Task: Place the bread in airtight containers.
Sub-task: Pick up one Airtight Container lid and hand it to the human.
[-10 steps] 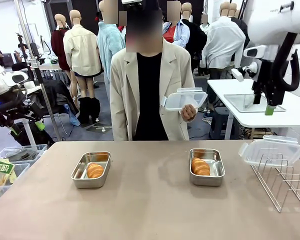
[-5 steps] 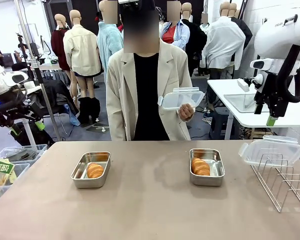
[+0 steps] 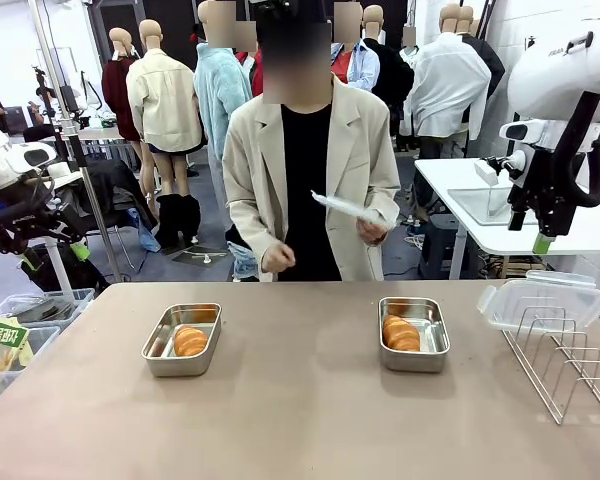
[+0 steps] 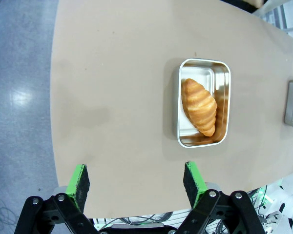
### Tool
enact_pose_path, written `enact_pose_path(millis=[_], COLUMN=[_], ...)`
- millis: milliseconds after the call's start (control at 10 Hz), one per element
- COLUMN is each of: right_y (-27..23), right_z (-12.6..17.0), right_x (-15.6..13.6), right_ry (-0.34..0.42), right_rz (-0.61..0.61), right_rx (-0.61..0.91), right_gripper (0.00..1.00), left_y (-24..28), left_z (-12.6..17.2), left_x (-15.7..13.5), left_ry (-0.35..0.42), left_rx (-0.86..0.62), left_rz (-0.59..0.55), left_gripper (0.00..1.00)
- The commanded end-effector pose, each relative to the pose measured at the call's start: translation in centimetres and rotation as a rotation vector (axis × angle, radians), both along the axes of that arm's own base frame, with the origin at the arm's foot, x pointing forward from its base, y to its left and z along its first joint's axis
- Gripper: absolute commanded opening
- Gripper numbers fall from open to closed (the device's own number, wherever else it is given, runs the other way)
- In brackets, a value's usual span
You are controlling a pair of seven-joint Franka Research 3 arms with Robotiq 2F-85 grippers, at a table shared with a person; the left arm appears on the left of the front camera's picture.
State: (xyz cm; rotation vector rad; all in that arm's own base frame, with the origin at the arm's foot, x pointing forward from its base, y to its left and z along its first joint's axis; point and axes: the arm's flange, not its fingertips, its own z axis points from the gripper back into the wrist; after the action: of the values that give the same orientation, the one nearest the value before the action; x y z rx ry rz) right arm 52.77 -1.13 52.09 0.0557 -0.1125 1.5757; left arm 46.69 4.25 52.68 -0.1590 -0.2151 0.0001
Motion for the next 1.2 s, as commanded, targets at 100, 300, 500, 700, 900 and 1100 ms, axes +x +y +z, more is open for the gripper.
enact_pose_path(millis=[100, 300, 500, 700, 900, 1100], right_y=[0.00, 0.00, 0.00, 0.00, 0.00, 0.00], right_z=[-0.04, -0.04, -0.04, -0.04, -0.04, -0.04], right_x=[0.00, 0.00, 0.00, 0.00, 0.00, 0.00], right_ry=[-0.004, -0.004, -0.004, -0.004, -0.004, -0.004], right_rz=[0.002, 0.002, 0.002, 0.002, 0.002, 0.002], right_rx=[-0.001, -0.001, -0.001, -0.001, -0.001, -0.001], right_gripper=[1.00, 1.00, 1.00, 1.00, 1.00, 1.00], left_y=[0.17, 0.17, 0.17, 0.17, 0.17, 0.17], left_z=[0.19, 0.19, 0.19, 0.19, 0.19, 0.19], left_x=[0.05, 0.05, 0.05, 0.05, 0.05, 0.05], left_ry=[0.000, 0.000, 0.000, 0.000, 0.000, 0.000], left_rx=[0.016, 0.016, 0.016, 0.016, 0.016, 0.016], left_rz=[0.002, 0.002, 0.002, 0.002, 0.002, 0.002], left_gripper=[1.00, 1.00, 1.00, 1.00, 1.00, 1.00])
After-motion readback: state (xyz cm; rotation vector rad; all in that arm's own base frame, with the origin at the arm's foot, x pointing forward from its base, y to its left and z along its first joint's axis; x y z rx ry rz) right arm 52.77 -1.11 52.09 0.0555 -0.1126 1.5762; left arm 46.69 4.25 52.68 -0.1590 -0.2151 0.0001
